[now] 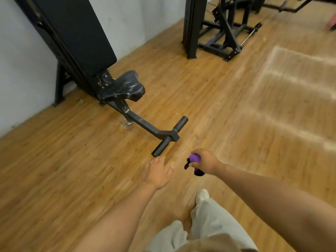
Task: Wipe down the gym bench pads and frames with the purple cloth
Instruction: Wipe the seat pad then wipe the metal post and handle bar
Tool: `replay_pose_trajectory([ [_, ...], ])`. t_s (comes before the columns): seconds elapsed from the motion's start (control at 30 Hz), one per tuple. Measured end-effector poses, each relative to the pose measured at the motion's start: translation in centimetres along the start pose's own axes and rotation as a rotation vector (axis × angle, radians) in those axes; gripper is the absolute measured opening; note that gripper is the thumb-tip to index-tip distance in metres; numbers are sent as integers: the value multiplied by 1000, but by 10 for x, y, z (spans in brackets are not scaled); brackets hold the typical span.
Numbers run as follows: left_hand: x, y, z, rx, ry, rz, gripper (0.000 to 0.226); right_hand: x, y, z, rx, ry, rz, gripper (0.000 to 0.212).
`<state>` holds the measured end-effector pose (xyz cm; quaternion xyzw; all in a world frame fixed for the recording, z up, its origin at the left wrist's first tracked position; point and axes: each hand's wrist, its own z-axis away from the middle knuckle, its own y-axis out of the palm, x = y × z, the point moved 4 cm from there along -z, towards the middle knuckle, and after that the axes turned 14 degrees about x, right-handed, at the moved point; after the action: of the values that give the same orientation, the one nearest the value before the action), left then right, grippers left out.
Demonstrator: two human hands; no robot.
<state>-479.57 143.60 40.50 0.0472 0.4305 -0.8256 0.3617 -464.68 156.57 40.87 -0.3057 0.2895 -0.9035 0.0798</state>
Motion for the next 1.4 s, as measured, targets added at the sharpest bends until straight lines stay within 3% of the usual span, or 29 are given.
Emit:
replay_pose_trajectory([
  [0.3, -9, -102, -129, -102, -275, 184, 61, 17, -131, -167, 177, -135, 142, 51],
  [0.5, -29, -164, -189, -181, -294, 280, 61, 65, -218, -256, 206, -188, 231, 46],
  [0.9, 49, -274, -311, -287, -419, 460, 59, 164, -265, -405, 342, -305, 346, 45],
  [1.13, 87, -320, -368, -335, -406, 532, 55, 230, -286, -480, 316, -399, 313, 35],
  [1.4, 135, -345, -447, -411, -566, 613, 58, 280, -291, -596, 307, -426, 298, 47],
])
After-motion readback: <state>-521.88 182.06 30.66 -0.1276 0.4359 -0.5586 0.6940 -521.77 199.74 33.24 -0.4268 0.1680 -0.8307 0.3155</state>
